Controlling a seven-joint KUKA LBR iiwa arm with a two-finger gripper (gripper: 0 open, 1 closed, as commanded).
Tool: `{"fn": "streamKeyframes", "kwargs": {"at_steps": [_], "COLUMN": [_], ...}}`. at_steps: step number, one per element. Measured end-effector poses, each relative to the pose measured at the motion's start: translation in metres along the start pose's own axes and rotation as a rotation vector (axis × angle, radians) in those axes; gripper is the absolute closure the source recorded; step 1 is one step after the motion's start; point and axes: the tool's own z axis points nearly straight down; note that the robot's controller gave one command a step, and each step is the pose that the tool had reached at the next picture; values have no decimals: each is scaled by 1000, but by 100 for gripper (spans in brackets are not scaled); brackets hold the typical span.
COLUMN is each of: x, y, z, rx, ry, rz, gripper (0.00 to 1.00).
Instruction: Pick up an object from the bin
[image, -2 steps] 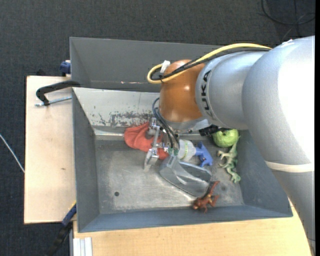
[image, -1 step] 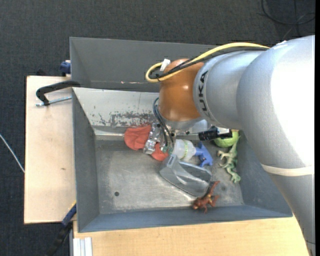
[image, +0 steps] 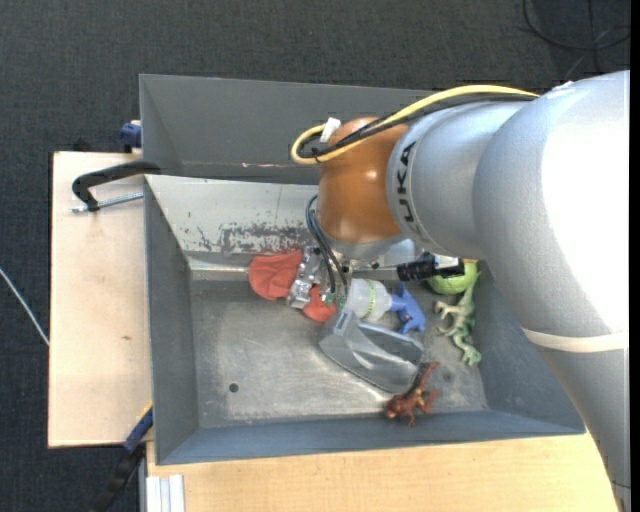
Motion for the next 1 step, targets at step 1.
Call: {"fn": "streamKeyframes", "kwargs": {"at_steps": [1], "x": [1], "y": [-1], "z": [-4], "rx": [3], "ry": [5], "rz": [0], "gripper": [100]}}
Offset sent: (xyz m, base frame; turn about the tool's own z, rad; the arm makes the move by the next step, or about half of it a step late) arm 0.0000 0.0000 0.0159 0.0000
